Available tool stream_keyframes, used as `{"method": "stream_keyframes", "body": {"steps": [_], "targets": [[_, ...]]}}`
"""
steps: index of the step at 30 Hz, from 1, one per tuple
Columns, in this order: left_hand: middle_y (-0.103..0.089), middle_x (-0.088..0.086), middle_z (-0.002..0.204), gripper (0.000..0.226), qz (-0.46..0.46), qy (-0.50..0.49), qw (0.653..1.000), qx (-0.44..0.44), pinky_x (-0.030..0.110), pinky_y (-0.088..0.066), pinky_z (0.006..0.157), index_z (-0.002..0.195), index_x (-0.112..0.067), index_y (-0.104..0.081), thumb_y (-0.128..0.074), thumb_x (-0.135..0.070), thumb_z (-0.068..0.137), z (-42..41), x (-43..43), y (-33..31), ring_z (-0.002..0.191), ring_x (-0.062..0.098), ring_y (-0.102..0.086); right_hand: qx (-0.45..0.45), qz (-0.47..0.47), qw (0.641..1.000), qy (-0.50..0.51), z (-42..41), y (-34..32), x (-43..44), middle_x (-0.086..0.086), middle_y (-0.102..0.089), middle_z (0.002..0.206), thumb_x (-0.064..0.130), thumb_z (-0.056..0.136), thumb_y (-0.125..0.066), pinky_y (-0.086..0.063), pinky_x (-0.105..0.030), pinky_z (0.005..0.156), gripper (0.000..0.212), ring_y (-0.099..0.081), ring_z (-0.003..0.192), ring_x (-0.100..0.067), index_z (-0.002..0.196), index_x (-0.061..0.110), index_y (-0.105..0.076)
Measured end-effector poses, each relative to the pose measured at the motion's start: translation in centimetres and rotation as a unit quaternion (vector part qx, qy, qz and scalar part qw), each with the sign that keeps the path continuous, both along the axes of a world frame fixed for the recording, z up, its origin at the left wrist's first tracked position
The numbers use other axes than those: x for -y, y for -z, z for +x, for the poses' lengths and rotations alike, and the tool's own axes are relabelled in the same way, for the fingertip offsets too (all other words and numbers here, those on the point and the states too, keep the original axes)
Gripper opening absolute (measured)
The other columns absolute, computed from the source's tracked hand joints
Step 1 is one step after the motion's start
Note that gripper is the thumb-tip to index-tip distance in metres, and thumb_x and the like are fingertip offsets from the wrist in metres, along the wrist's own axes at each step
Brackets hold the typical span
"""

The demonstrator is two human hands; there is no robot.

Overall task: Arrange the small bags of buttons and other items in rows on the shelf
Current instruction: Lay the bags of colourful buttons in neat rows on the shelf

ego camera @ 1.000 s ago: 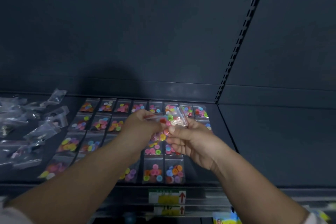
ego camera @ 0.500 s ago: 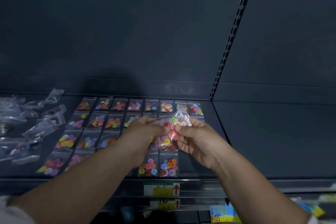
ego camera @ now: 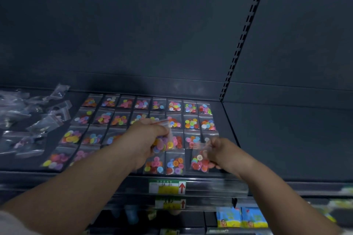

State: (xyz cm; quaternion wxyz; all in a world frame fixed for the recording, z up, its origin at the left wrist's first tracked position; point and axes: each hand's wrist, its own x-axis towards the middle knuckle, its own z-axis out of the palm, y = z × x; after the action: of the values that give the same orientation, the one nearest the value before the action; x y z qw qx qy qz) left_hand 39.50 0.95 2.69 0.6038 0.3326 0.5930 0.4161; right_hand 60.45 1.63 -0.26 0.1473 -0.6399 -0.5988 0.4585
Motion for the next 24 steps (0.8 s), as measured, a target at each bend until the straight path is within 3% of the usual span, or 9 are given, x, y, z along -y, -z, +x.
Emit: {"method": "stream_keyframes", "body": {"steps": [4,7,11,14,17,24], "targets": [[-0.062,0.012,0.072,0.018,0.011,-0.004,1.000,-0.010,0.021,-0.041,0.045,0.106,-0.007,-0.058,-0.061,-0.007,0.088,0.0,0.2,0.2,0.049,0.014,-0.048,0.018,0.032,0.999,-0.024,-0.4,0.7,0.0,0.003,-0.059,0.067,0.016,0.091,-0.059,-0.041,-0.013,0.052,0.013,-0.053,0.056,-0.005,0.079,0.017,-0.056],[-0.063,0.013,0.075,0.026,0.006,-0.007,1.000,-0.019,0.021,-0.041,0.043,0.112,-0.008,-0.056,-0.062,-0.006,0.087,-0.1,0.1,0.5,0.048,0.014,-0.049,0.048,0.075,0.996,-0.021,-0.4,1.1,0.2,0.008,-0.057,0.073,0.021,0.088,-0.063,-0.038,-0.010,0.051,0.006,-0.052,0.063,-0.003,0.090,0.019,-0.058],[-0.063,0.015,0.077,0.034,0.005,-0.011,1.000,-0.027,0.022,-0.042,0.045,0.119,-0.008,-0.054,-0.063,-0.007,0.086,-0.2,0.1,0.9,0.048,0.013,-0.050,0.135,0.165,0.977,-0.016,-0.4,1.3,0.5,0.009,-0.058,0.094,0.029,0.084,-0.067,-0.038,-0.016,0.063,0.028,-0.055,0.082,-0.007,0.109,0.028,-0.054],[-0.063,0.015,0.077,0.033,0.010,-0.008,1.000,-0.028,0.024,-0.042,0.050,0.117,-0.009,-0.055,-0.064,-0.009,0.085,-0.1,0.1,1.0,0.050,0.013,-0.050,0.138,0.243,0.959,-0.039,-0.4,1.6,0.7,0.011,-0.052,0.093,0.025,0.084,-0.068,-0.040,-0.011,0.065,0.012,-0.055,0.083,-0.009,0.093,0.025,-0.061],[-0.065,0.014,0.082,0.027,0.016,-0.002,1.000,-0.023,0.024,-0.042,0.049,0.111,-0.009,-0.058,-0.066,-0.010,0.085,0.1,0.1,0.9,0.056,0.014,-0.053,0.114,0.236,0.958,-0.120,0.0,2.2,1.0,0.014,-0.055,0.089,0.018,0.084,-0.069,-0.039,-0.003,0.068,0.011,-0.056,0.083,-0.001,0.082,0.029,-0.066],[-0.067,0.015,0.092,0.018,0.023,0.003,0.999,-0.030,0.024,-0.048,0.051,0.102,-0.010,-0.061,-0.066,-0.009,0.085,0.5,0.4,0.7,0.068,0.016,-0.059,0.111,0.230,0.952,-0.168,0.6,3.1,1.0,0.015,-0.054,0.092,0.019,0.084,-0.069,-0.039,-0.005,0.077,0.009,-0.052,0.092,-0.002,0.092,0.024,-0.070]]}}
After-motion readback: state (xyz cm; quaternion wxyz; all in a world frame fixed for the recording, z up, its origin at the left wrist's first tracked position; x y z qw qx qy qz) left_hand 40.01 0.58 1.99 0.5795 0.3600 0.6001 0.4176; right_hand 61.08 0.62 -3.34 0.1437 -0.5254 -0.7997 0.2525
